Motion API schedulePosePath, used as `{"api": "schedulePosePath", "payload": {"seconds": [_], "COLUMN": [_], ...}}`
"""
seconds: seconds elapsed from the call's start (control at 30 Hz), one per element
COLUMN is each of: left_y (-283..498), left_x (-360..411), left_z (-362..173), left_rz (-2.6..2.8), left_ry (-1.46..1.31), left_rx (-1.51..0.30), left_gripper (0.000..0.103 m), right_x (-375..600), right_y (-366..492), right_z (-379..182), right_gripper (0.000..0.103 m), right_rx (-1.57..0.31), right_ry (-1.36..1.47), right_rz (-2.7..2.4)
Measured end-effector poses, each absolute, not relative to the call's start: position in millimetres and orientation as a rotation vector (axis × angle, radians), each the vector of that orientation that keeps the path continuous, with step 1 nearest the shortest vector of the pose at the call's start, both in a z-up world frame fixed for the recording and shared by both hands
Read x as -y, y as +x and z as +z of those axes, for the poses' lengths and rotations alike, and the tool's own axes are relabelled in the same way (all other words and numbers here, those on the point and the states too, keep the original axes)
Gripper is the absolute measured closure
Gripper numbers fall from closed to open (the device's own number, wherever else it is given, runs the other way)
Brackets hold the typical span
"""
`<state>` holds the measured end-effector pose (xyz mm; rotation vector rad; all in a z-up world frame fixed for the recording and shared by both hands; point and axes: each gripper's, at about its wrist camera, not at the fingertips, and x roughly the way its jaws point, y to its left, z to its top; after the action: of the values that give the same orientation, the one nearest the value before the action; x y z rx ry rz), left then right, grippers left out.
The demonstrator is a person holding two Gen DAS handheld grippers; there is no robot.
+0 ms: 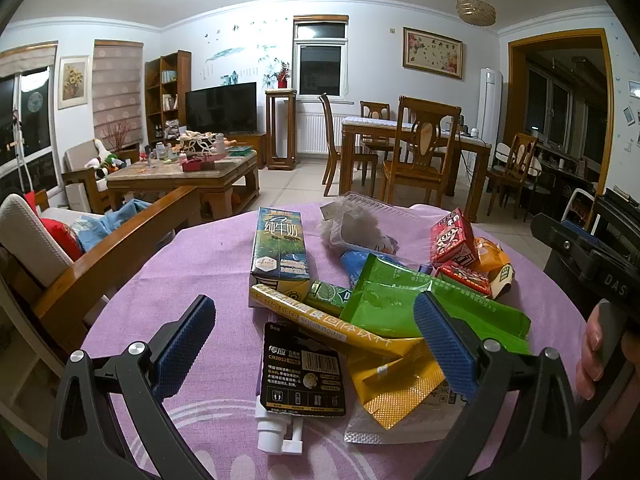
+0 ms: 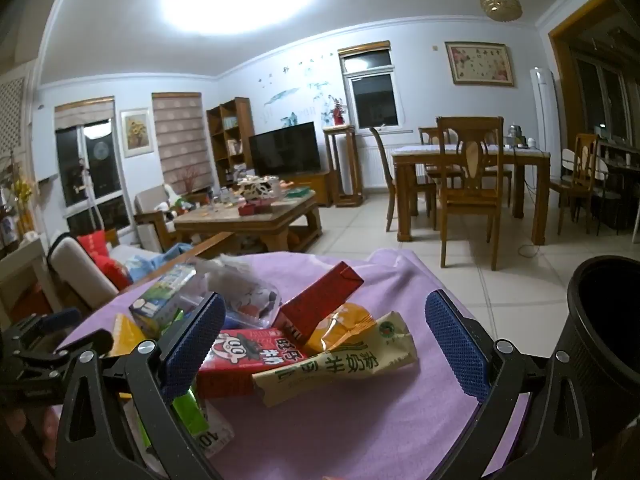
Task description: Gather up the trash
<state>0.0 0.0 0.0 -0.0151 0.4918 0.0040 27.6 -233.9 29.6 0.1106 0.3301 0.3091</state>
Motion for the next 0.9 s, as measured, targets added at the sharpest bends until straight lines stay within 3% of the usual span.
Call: {"api": "schedulePosePath", "payload": {"seconds": [0.9], "left_y": [0.0], "left_x": [-0.1], "left_z": [-0.2], "left_rz": [0.004], "left_ry": [-0.014], "left_rx": [-0.492], "left_gripper": [0.005], "right_x": [236.0], "right_y": [28.0], "right_z": [29.8], "right_gripper": [0.004], "right_rx": [-0.330], "right_ry": [0.113], "right_rz": [0.310]}}
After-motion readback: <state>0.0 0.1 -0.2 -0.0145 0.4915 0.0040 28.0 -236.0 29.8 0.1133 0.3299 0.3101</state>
